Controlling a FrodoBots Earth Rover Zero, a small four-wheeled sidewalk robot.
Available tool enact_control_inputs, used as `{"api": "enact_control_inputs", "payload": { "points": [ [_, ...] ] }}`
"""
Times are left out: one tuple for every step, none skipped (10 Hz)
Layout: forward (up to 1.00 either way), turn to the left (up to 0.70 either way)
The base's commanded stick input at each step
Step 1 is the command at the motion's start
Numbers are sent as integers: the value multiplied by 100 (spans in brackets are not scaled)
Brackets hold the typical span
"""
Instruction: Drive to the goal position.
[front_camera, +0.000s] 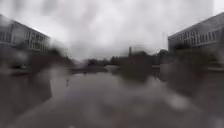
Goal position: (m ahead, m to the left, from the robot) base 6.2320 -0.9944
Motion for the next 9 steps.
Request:
{"api": "enact_control_inputs", "payload": {
  "points": [
    [100, 0],
    [100, 0],
    [100, 0],
    [100, 0],
    [100, 0],
    [100, 0],
    [100, 0],
    [100, 0],
    [100, 0]
  ]
}}
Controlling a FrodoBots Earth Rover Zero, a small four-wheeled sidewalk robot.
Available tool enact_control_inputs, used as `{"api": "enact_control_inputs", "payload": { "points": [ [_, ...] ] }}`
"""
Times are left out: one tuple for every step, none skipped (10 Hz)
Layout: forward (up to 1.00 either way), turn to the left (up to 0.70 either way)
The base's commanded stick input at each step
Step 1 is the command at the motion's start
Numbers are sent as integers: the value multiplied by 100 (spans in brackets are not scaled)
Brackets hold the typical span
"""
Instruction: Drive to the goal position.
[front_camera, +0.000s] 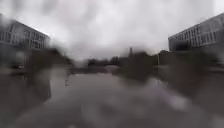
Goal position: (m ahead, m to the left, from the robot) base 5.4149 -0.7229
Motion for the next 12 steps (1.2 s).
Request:
{"api": "enact_control_inputs", "payload": {
  "points": [
    [100, 0],
    [100, 0],
    [100, -15],
    [100, -31],
    [100, -17],
    [100, 0],
    [100, 0],
    [100, 0],
    [100, 0],
    [100, 0],
    [100, 0],
    [100, 0]
  ]
}}
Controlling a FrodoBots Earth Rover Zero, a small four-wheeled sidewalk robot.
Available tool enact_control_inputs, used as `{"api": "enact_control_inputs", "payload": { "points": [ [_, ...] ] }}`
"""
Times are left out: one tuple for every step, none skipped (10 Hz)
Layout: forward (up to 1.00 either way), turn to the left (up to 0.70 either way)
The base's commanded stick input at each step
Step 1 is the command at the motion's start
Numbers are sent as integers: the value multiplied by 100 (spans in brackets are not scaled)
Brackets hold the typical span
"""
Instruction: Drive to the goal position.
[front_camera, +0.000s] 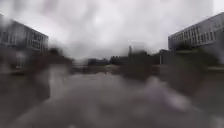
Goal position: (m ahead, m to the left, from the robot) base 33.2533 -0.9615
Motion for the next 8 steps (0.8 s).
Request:
{"api": "enact_control_inputs", "payload": {
  "points": [
    [100, 0],
    [100, 0],
    [100, 0],
    [100, 0],
    [100, 0],
    [100, 0],
    [100, 0],
    [100, 0]
  ]
}}
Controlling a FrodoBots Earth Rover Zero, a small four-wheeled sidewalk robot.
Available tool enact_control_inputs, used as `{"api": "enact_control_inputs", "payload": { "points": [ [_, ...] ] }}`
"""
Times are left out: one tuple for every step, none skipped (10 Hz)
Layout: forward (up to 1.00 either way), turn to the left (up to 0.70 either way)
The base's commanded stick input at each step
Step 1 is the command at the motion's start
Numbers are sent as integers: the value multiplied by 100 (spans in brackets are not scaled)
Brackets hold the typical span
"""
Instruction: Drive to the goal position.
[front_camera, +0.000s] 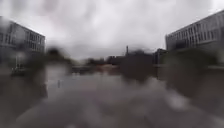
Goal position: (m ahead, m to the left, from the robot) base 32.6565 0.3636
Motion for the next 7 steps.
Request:
{"api": "enact_control_inputs", "payload": {
  "points": [
    [100, 0],
    [100, 0],
    [100, 0],
    [100, 0],
    [100, 0],
    [100, 0],
    [100, 0]
  ]
}}
